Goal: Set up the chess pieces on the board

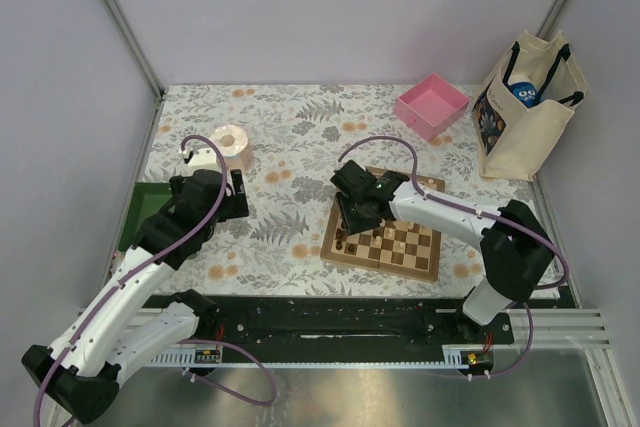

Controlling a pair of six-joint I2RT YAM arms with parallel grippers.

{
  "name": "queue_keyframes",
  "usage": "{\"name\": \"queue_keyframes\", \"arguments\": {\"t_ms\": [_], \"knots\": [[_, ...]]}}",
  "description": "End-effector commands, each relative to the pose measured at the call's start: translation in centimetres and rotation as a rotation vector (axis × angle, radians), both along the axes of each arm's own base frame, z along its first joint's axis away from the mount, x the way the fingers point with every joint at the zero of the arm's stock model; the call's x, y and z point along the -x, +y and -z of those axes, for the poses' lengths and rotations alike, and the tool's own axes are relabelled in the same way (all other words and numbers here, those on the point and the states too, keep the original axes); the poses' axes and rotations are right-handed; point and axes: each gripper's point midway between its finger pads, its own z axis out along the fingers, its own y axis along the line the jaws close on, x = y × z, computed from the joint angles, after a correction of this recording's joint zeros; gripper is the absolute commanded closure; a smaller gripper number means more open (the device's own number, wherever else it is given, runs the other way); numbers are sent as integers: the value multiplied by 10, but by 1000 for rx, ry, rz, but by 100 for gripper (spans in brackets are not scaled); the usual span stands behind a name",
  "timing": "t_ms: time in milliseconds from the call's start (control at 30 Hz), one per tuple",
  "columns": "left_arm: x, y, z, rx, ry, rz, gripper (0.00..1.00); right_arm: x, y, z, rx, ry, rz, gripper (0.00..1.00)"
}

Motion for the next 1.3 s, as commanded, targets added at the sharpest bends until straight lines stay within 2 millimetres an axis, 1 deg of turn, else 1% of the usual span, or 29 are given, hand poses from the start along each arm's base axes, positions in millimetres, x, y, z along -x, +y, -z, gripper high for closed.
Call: {"name": "queue_keyframes", "arguments": {"t_ms": [0, 367, 1033, 1267], "knots": [[0, -1, -1, 12, -11, 5, 1, -27, 9, -13, -30, -71, 40, 59], [-1, -1, -1, 11, -13, 2, 1, -29, 12, 2, -21, -29, 7, 61], [-1, -1, -1, 10, -10, 3, 1, -33, 13, 13, -36, -10, -42, 63], [-1, -1, 0, 8, -8, 2, 1, -35, 10, 17, -22, -9, -52, 64]]}}
